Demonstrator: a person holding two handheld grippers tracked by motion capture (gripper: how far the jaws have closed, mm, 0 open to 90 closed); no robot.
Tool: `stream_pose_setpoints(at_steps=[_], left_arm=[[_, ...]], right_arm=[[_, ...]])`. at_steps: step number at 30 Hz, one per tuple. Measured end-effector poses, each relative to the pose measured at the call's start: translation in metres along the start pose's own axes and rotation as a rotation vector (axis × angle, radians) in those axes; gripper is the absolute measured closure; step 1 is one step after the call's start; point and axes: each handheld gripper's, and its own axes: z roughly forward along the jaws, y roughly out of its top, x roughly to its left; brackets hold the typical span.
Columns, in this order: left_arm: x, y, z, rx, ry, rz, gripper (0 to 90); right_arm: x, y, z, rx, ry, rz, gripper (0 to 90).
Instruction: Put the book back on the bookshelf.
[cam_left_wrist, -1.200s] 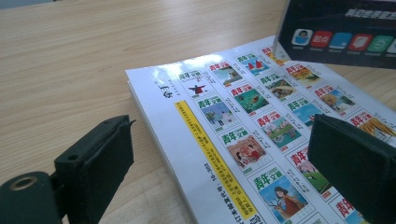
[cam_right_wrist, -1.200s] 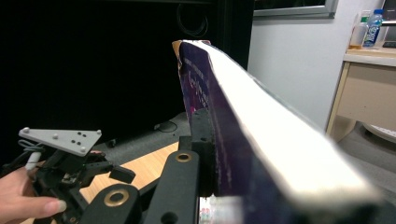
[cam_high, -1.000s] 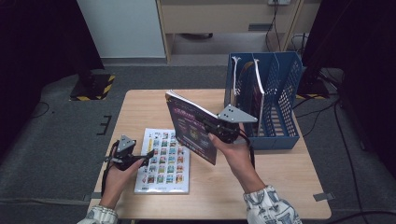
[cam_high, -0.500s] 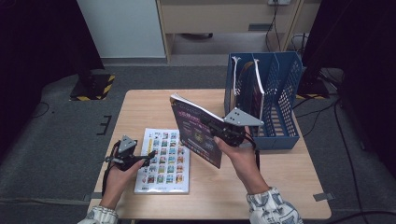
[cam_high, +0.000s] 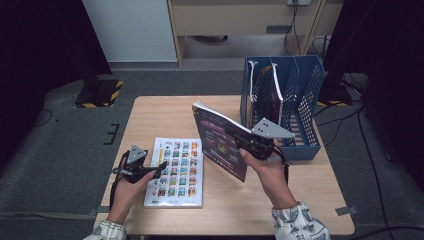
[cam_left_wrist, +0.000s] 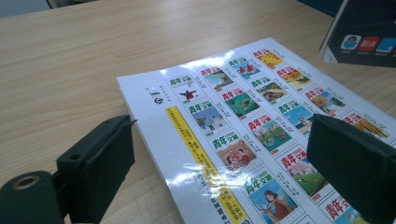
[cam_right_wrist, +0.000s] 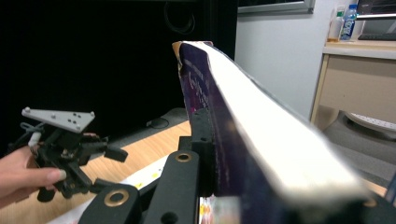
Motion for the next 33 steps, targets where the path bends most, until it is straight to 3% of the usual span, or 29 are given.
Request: stream_pose_setpoints(at_steps=[8,11,19,33], left_arm=[[0.001,-0.001,0.000,0.006,0.003,0.000,7.4],[0.001,-0.001,0.002,0.006,0.010,0.004,7.5],[0.001,-0.001,0.001,0.007,0.018,0.005,7.5],[0.003,-0.001,0.000,-0.001,0.019,-0.002,7.4]], right_arm=[[-0.007,-0.006,-0.017,0.020,-0.021,-0.001,84.1],[-0.011,-0.004,-0.026,0.031,-0.027,-0.015,84.1],[-0.026,0.005,-0.046,0.024,-0.045,0.003,84.1],[-0.031,0.005,-0.053,0.079,-0.009,-0.014,84.1]])
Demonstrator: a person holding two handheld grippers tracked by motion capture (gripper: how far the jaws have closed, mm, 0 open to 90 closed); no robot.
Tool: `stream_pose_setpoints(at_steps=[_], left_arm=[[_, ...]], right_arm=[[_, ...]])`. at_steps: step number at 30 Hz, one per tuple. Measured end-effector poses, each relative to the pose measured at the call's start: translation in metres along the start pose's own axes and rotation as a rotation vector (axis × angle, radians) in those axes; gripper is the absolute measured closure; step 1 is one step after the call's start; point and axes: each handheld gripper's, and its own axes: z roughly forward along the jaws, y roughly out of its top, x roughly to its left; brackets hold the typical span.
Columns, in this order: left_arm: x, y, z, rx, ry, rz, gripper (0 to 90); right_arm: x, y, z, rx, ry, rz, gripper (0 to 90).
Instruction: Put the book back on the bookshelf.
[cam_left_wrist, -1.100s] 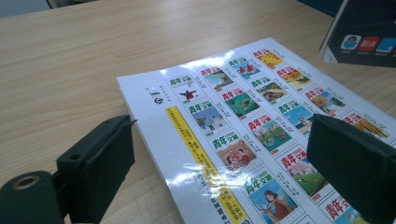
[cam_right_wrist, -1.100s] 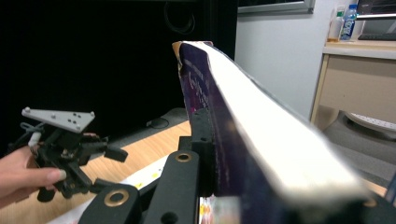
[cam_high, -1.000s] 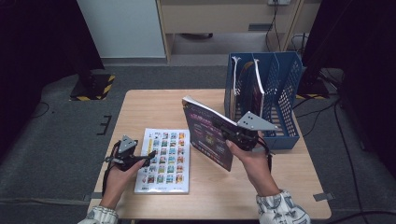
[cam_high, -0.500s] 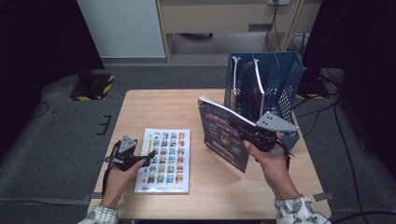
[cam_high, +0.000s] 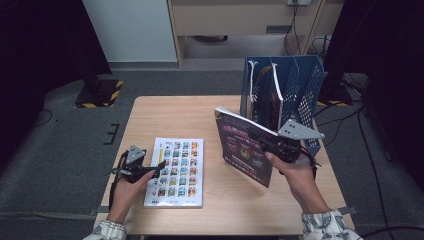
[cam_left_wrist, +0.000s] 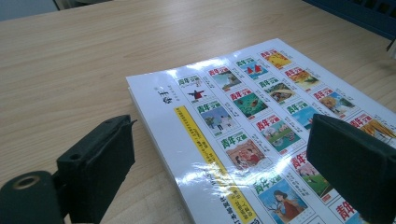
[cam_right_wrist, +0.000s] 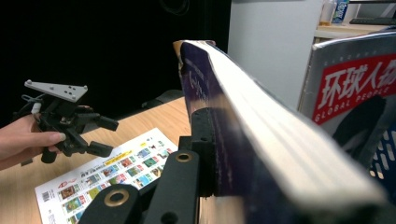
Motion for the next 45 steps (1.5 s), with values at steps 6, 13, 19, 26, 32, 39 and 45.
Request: stream_pose_setpoints(at_steps=[6,13,19,26,32,39,45], left_arm=[[0.000,0.000,-0.001,-0.004,0.002,0.001,7.5],[0.001,-0.001,-0.002,0.000,0.024,0.002,7.5],[0.002,-0.001,-0.003,-0.006,0.034,0.004,7.5],[0.002,-0.001,-0.002,0.004,0.039,0.007,6.2],[0.001,-0.002,-0.002,0.005,0.035,0.011,6.2],[0.001,-0.002,-0.002,0.005,0.038,0.009,6.2],[0.001,-0.002,-0.003,0.001,0.038,0.011,6.2]], right_arm=[[-0.006,0.001,-0.012,-0.016,-0.016,0.019,84.1],[-0.011,0.001,-0.025,-0.015,-0.028,0.014,84.1],[-0.015,-0.001,-0.037,-0.019,-0.044,0.028,84.1],[-0.020,-0.002,-0.053,-0.025,-0.074,0.039,84.2],[-0.023,-0.004,-0.066,-0.031,-0.091,0.046,84.2],[-0.029,-0.009,-0.083,-0.025,-0.124,0.054,84.1],[-0.036,-0.011,-0.095,-0.039,-0.151,0.074,84.1]])
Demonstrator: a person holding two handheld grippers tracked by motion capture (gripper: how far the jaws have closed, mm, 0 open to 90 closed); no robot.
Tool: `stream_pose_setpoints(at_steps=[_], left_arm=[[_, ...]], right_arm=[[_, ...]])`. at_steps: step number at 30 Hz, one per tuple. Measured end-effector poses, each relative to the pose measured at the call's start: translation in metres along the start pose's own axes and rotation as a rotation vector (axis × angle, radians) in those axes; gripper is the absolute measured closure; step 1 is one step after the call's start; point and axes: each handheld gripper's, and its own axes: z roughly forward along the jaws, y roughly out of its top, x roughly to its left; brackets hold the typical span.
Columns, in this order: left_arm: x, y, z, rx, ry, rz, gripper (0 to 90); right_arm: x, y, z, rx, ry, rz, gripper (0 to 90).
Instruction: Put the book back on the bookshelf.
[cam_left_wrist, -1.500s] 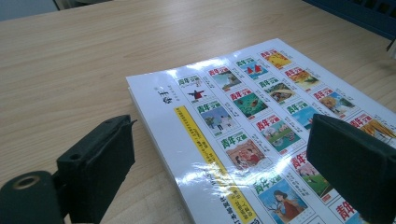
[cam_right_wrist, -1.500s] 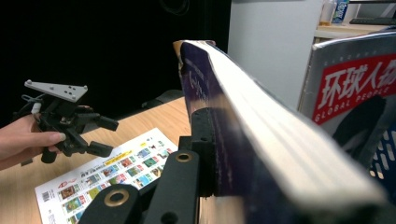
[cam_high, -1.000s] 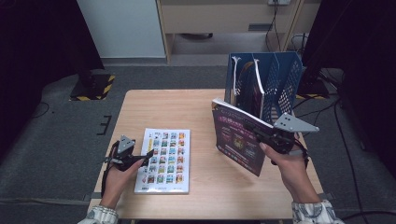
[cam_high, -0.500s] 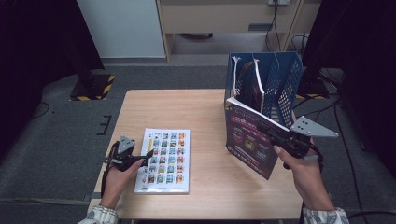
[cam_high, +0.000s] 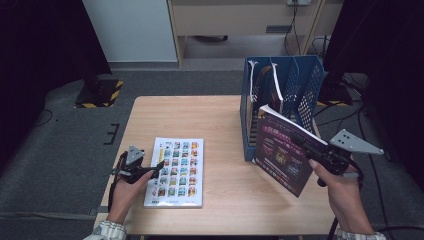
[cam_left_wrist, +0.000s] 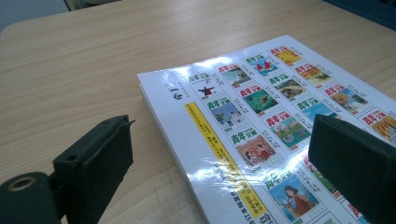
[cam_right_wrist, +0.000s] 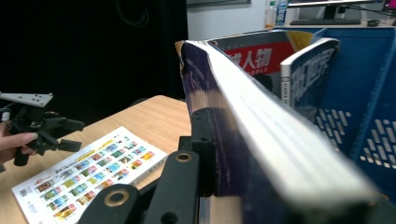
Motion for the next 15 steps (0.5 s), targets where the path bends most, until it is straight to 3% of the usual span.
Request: stream_pose_setpoints(at_steps=[15], left_arm=[[0.000,0.000,-0.001,0.000,0.002,0.000,6.5]], right_arm=[[-0.014,0.011,-0.029,0.007,-0.078,0.004,84.2]])
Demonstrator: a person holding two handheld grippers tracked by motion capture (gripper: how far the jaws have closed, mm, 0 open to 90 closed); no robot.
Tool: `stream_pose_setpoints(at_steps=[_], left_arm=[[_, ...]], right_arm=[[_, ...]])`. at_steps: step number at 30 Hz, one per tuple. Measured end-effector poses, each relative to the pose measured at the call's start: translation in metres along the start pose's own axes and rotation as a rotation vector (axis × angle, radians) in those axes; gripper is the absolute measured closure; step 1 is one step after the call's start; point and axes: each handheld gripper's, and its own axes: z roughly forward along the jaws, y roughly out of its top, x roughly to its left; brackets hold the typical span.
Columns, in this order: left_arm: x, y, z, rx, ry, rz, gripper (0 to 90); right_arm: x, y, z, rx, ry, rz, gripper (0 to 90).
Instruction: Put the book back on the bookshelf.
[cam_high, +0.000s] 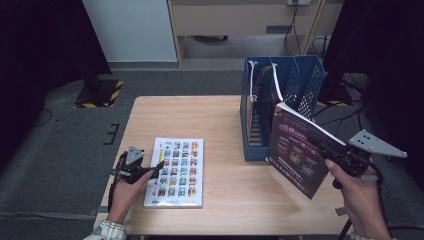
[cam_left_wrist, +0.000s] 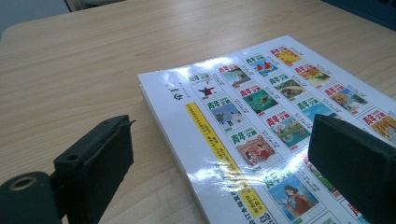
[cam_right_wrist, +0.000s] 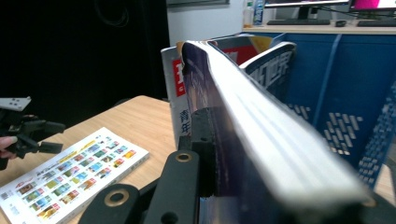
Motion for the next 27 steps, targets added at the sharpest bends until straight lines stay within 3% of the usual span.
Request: stream_pose_setpoints(at_steps=[12,21,27], left_arm=[[0.001,0.001,-0.001,-0.010,0.001,-0.005,6.8],[0.001,0.001,-0.001,-0.010,0.000,-0.007,6.8],[0.001,0.001,-0.001,-0.010,-0.001,-0.004,6.8]], right_arm=[[-0.014,0.026,-0.021,-0.041,-0.043,0.009,84.2],[-0.022,0.047,-0.012,-0.033,-0.067,0.040,84.2],[-0.027,0.063,-0.008,-0.038,-0.101,0.027,84.1]])
